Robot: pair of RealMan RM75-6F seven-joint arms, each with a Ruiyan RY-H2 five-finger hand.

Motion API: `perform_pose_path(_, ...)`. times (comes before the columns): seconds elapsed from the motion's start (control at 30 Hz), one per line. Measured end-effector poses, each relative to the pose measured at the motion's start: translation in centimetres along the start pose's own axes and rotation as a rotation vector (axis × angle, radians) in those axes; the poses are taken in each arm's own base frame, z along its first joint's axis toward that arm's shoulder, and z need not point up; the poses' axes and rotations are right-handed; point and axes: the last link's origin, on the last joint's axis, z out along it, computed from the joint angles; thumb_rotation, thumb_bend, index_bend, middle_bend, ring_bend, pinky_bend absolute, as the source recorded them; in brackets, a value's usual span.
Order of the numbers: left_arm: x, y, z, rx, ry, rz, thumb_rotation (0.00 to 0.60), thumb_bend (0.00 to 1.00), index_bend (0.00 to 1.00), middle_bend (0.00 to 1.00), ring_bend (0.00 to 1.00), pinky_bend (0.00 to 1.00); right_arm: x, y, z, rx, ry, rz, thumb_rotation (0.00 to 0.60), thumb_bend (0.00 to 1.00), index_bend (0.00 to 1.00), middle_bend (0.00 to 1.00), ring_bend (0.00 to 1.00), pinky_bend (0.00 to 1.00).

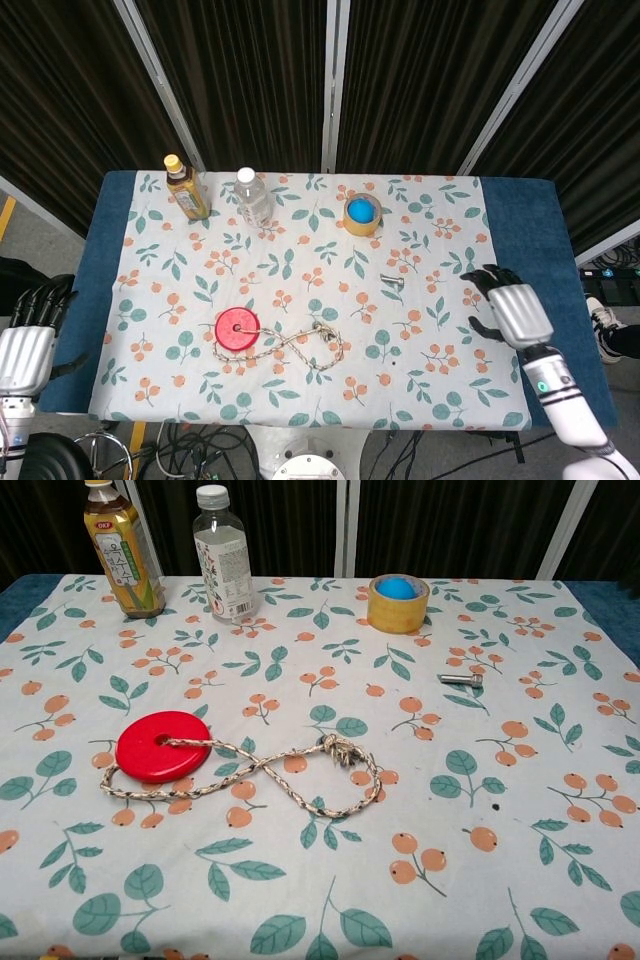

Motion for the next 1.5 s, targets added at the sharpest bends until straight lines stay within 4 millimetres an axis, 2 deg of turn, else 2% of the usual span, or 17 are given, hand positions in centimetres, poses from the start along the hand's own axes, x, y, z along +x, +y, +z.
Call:
perform_pose_path(0.07, 0.0, -0.1, -0.1, 0.002, -0.001, -0.004, 0.600, 0.00, 0.15, 0.08, 0.00, 0.04, -1.0, -1.6, 2.7, 0.026, -0.044, 0.000, 0.600, 0.20, 0.28, 0.23, 0.07, 0.21)
perform_pose_path(0.23, -0.1, -0.3, -0.1, 0.002, 0.000, -0.009, 0.600, 0.00, 0.15, 0.08, 0.00, 0.04, -3.2, -4.8, 7.8, 0.060, -0.101, -0.032, 0.600, 0.20, 0.32, 0.21, 0.01, 0.15)
perform_pose_path(0.43, -0.2, -0.5, -0.2, 0.007, -0.003, -0.011, 0.600, 0.00, 0.15, 0.08, 0.00, 0.04, -6.1, -7.7, 12.1, 0.057, -0.142, -0.093, 0.600, 0.22, 0.34, 0.20, 0.00, 0.10)
perform_pose_path(0.53, -0.2, -0.7, -0.3, 0.012, -0.003, -0.013, 0.600, 0.00, 0.15, 0.08, 0.00, 0.04, -7.1, -8.6, 13.2, 0.049, -0.156, -0.119, 0.600, 0.23, 0.35, 0.19, 0.00, 0.08)
perform_pose_path(0.73, -0.3, -0.7, -0.3, 0.013, -0.008, -0.014, 0.600, 0.00, 0.15, 0.08, 0.00, 0.04, -8.5, -9.2, 14.2, 0.041, -0.173, -0.160, 0.600, 0.26, 0.40, 0.17, 0.00, 0.02)
perform_pose_path(0.87, -0.3, -0.7, -0.3, 0.017, -0.008, -0.016, 0.600, 0.00, 0.15, 0.08, 0.00, 0.04, -9.1, -9.2, 14.4, 0.035, -0.184, -0.158, 0.600, 0.27, 0.43, 0.17, 0.00, 0.02)
perform_pose_path(1.13, -0.3, -0.8, -0.4, 0.017, -0.006, -0.017, 0.600, 0.00, 0.15, 0.08, 0.00, 0.04, -9.5, -8.9, 14.1, 0.028, -0.194, -0.127, 0.600, 0.28, 0.49, 0.18, 0.00, 0.01)
perform_pose_path(1.5, -0.5, -0.8, -0.3, 0.018, -0.012, -0.022, 0.600, 0.00, 0.15, 0.08, 0.00, 0.04, -9.5, -8.6, 14.0, 0.023, -0.186, -0.116, 0.600, 0.30, 0.52, 0.20, 0.00, 0.01)
